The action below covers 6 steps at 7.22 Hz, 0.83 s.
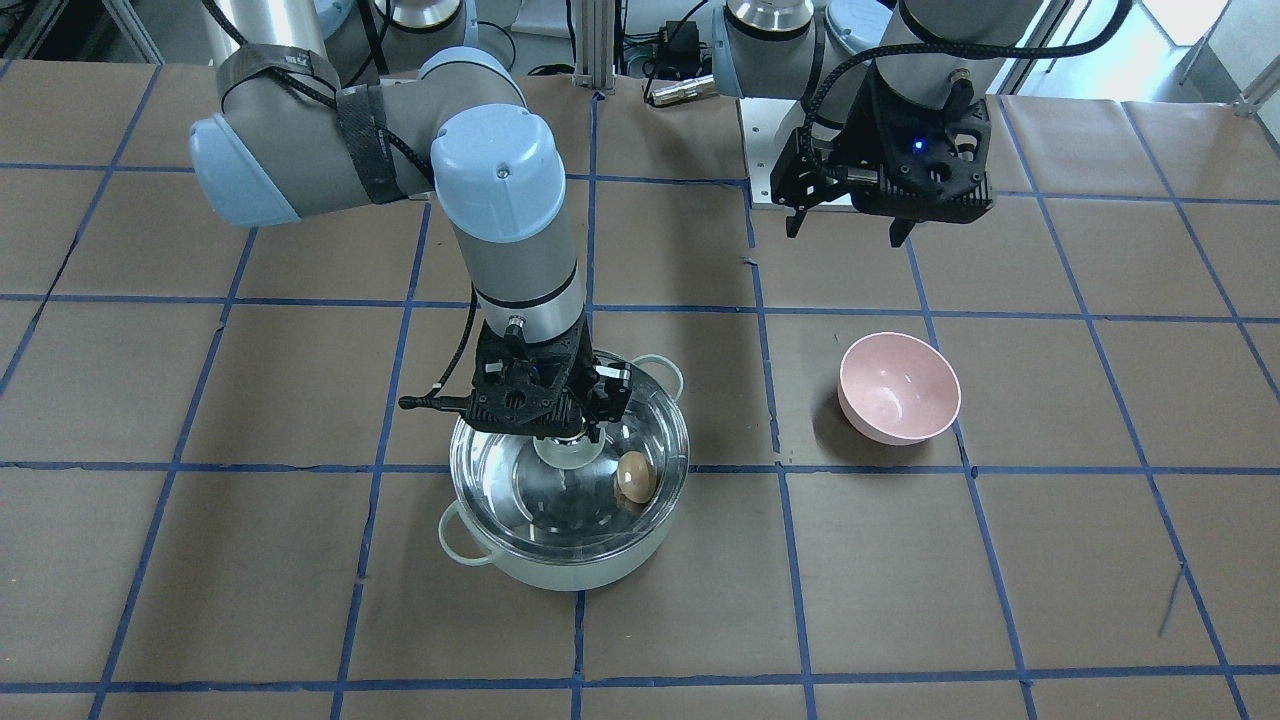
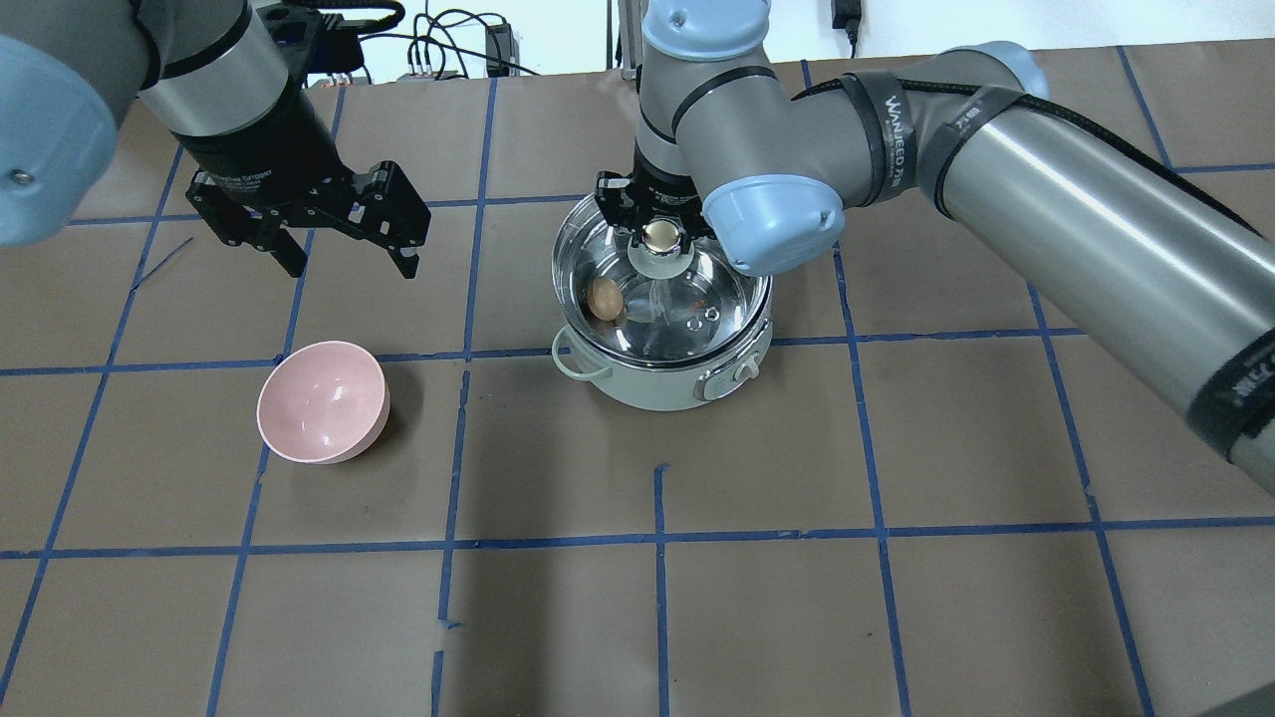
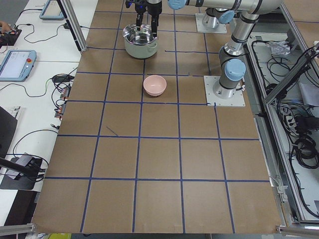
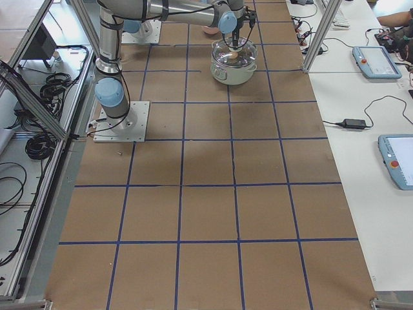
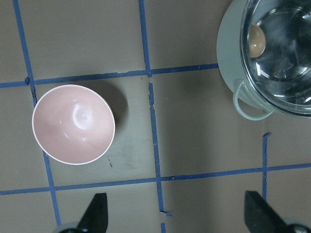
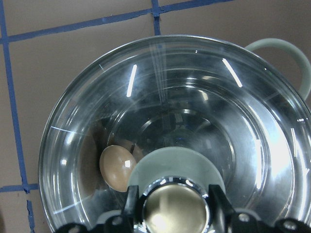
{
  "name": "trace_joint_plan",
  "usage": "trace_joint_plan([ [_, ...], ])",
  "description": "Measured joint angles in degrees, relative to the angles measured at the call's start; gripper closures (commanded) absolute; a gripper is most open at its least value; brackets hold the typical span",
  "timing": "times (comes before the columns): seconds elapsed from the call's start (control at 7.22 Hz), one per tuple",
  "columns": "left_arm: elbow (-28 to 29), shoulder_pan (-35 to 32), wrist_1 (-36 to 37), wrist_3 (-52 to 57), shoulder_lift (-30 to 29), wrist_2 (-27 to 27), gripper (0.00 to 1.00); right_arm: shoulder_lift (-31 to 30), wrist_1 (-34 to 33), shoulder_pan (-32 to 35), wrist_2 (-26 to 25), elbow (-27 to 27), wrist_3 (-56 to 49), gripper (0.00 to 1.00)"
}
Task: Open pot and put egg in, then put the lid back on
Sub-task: 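Lower the glass lid onto the pot with the right gripper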
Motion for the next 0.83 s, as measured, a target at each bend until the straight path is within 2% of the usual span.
trace_joint_plan([
  [0.42, -0.01, 0.02, -0.01, -0.06, 0.03, -0.20, 0.00, -0.06, 0.09, -0.04, -0.34, 0.03, 0.02, 0.69],
  [0.55, -0.01, 0.00, -0.01, -0.04, 0.03, -0.20, 0.00, -0.04, 0.09, -0.04, -0.38, 0.06, 0.04, 0.41],
  [0.69, -0.01, -0.02, -0.01, -0.10, 0.02, -0.28, 0.00, -0.06, 0.00, -0.04, -0.47, 0.11, 0.12, 0.01],
  [0.83, -0.01, -0.02, -0.01, -0.18, -0.02, -0.37, 0.00, -0.07, -0.11, -0.08, -0.68, 0.24, 0.22, 0.00],
])
